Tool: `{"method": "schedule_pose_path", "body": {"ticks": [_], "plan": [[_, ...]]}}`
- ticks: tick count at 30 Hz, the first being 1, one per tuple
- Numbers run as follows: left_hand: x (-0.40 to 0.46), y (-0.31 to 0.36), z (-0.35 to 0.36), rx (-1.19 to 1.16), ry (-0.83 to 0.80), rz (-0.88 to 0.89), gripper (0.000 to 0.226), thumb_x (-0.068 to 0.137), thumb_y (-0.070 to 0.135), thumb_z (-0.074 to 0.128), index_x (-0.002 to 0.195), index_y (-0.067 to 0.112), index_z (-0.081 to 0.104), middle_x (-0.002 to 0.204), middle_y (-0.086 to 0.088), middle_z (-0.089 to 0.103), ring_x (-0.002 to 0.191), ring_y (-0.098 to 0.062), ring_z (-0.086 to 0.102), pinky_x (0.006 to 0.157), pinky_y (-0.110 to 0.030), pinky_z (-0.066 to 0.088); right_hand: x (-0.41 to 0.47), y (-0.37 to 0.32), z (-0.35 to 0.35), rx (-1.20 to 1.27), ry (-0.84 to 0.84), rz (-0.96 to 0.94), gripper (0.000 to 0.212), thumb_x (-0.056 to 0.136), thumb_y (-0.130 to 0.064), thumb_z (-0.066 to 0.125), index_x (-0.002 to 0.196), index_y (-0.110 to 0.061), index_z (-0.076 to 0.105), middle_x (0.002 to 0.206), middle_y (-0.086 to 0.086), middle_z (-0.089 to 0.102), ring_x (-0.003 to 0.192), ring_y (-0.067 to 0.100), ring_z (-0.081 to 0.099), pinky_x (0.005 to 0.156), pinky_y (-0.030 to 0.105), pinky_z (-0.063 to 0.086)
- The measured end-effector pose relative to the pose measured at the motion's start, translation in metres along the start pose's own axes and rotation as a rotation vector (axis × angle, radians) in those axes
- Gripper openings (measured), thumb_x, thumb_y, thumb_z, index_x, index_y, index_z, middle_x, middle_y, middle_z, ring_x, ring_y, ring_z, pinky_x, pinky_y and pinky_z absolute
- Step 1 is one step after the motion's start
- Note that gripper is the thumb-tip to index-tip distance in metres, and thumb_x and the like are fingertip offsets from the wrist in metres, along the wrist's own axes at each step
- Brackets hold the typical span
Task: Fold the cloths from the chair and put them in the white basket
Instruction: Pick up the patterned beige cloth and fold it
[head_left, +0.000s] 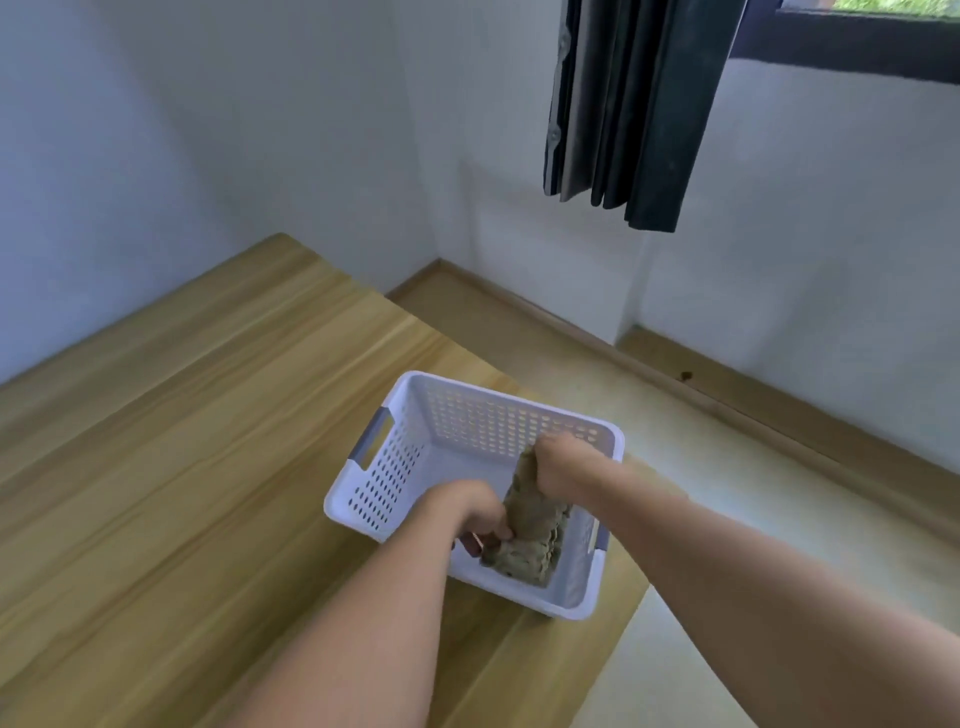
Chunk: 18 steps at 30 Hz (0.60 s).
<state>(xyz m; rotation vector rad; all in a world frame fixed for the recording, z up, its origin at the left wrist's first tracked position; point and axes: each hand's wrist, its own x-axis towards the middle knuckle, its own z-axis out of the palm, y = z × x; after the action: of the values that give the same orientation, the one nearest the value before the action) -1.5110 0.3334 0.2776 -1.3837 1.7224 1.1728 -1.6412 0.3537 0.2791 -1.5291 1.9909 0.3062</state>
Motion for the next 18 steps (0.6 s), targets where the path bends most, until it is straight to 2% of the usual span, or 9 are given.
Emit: {"method": "schedule_pose_path", "body": {"ticks": [2, 5, 8, 11, 13, 15, 16, 18], "plan": [[0.022, 0.006, 0.005, 0.073, -0.086, -0.062, 0.038, 0.1, 0.025, 0.046, 0.129, 0.003, 0.054, 0.122, -0.006, 0.062, 0.09, -0.021, 0.061, 0.085, -0.037, 0.047, 0.017, 0.005, 0.013, -0.007, -0.026, -0.01, 0.028, 0.093, -0.012, 0.049, 0.117, -0.002, 0.06, 0.122, 0.016, 0.061, 0.112, 0.031, 0.058, 0.09, 0.036, 0.048], [0.05, 0.01, 0.011, 0.106, -0.213, -0.153, 0.041, 0.099, 0.032, 0.045, 0.129, 0.006, 0.056, 0.127, -0.003, 0.064, 0.095, -0.023, 0.062, 0.091, -0.04, 0.048, 0.034, 0.006, 0.024, -0.013, -0.105, 0.019, 0.03, 0.097, -0.013, 0.045, 0.123, -0.003, 0.056, 0.129, 0.015, 0.057, 0.118, 0.03, 0.055, 0.092, 0.034, 0.045], [0.072, 0.009, 0.015, 0.134, -0.279, -0.197, 0.044, 0.098, 0.035, 0.046, 0.13, 0.008, 0.057, 0.129, -0.003, 0.063, 0.11, -0.024, 0.063, 0.097, -0.038, 0.047, 0.041, 0.009, 0.031, -0.117, -0.219, -0.013, 0.032, 0.096, -0.01, 0.043, 0.123, -0.001, 0.056, 0.127, 0.018, 0.058, 0.113, 0.031, 0.056, 0.08, 0.032, 0.04], [0.083, 0.009, 0.022, 0.135, -0.272, -0.183, 0.044, 0.097, 0.032, 0.049, 0.128, 0.003, 0.058, 0.13, -0.01, 0.062, 0.103, -0.027, 0.062, 0.102, -0.041, 0.046, 0.042, 0.01, 0.037, -0.068, -0.266, 0.033, 0.034, 0.098, -0.013, 0.044, 0.13, -0.006, 0.053, 0.137, 0.012, 0.05, 0.109, 0.026, 0.05, 0.091, 0.03, 0.039], [0.074, 0.012, 0.022, 0.138, -0.192, -0.133, 0.041, 0.097, 0.028, 0.05, 0.126, 0.0, 0.058, 0.129, -0.013, 0.062, 0.095, -0.028, 0.06, 0.097, -0.04, 0.049, 0.04, 0.004, 0.036, -0.141, -0.347, 0.01, 0.034, 0.097, -0.015, 0.048, 0.13, -0.008, 0.054, 0.137, 0.01, 0.051, 0.115, 0.027, 0.05, 0.093, 0.03, 0.039], [0.056, 0.013, 0.016, 0.158, -0.036, -0.087, 0.035, 0.097, 0.022, 0.048, 0.124, 0.001, 0.059, 0.127, -0.012, 0.061, 0.097, -0.028, 0.061, 0.086, -0.036, 0.049, 0.028, 0.0, 0.022, -0.011, -0.235, 0.025, 0.032, 0.097, -0.013, 0.046, 0.126, -0.004, 0.056, 0.131, 0.014, 0.055, 0.119, 0.03, 0.053, 0.09, 0.033, 0.043], [0.044, 0.011, 0.011, 0.171, 0.07, -0.068, 0.032, 0.097, 0.019, 0.047, 0.122, 0.003, 0.058, 0.126, -0.012, 0.06, 0.103, -0.029, 0.061, 0.083, -0.036, 0.047, 0.018, -0.001, 0.014, -0.023, -0.171, 0.005, 0.032, 0.096, -0.013, 0.046, 0.124, -0.003, 0.056, 0.128, 0.015, 0.056, 0.118, 0.03, 0.054, 0.089, 0.034, 0.045], [0.014, 0.003, 0.005, 0.206, 0.308, -0.022, 0.027, 0.096, 0.016, 0.044, 0.117, 0.007, 0.058, 0.122, -0.012, 0.059, 0.107, -0.031, 0.058, 0.081, -0.035, 0.045, -0.003, -0.007, -0.001, 0.016, -0.068, 0.006, 0.028, 0.092, -0.012, 0.049, 0.118, -0.003, 0.057, 0.12, 0.013, 0.06, 0.107, 0.028, 0.059, 0.08, 0.033, 0.047]]}}
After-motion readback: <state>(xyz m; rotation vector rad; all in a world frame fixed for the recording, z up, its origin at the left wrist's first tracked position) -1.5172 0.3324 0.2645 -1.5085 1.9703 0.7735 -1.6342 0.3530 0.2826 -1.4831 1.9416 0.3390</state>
